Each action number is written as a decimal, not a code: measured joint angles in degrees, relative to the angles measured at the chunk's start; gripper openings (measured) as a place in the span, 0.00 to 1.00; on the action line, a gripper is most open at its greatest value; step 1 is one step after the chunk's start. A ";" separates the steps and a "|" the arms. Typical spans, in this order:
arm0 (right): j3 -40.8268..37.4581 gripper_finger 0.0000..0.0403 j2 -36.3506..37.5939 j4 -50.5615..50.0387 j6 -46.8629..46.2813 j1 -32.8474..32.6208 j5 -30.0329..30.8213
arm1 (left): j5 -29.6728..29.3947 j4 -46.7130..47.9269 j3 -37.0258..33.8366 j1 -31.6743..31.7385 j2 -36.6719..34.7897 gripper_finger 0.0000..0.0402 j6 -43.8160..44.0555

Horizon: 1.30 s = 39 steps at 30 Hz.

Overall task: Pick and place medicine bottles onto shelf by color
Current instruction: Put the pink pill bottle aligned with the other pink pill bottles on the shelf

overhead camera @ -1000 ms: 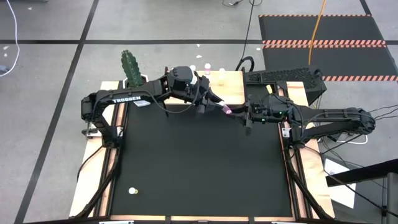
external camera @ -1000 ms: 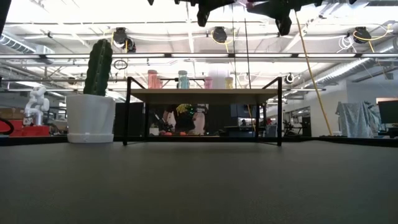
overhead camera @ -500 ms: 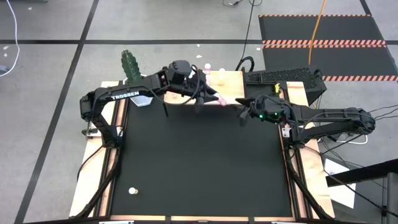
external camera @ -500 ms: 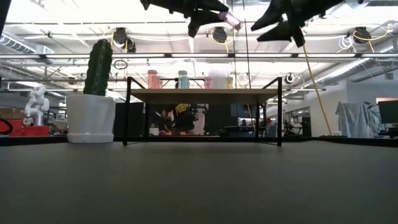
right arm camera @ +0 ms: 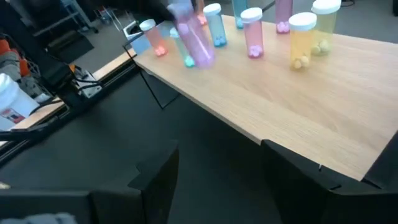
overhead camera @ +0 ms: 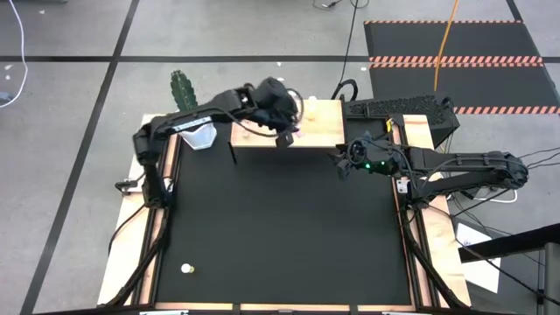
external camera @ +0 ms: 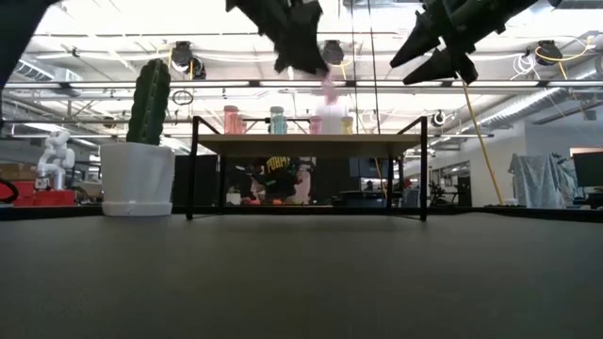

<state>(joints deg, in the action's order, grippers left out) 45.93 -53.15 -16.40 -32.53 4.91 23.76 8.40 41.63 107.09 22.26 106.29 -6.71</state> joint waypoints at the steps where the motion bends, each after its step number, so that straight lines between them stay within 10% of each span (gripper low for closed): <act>1: 0.00 0.55 0.00 -0.03 -0.01 0.00 0.01 | -1.23 2.07 0.59 -0.05 1.44 0.32 -0.48; 39: 0.00 0.55 0.00 -2.73 -1.97 0.02 -1.55 | -8.49 5.73 2.33 0.92 6.89 0.32 -6.08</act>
<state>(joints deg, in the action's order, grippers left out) 45.93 -53.15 -19.14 -34.50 4.93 22.22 -0.10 47.35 109.43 23.18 113.19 -12.80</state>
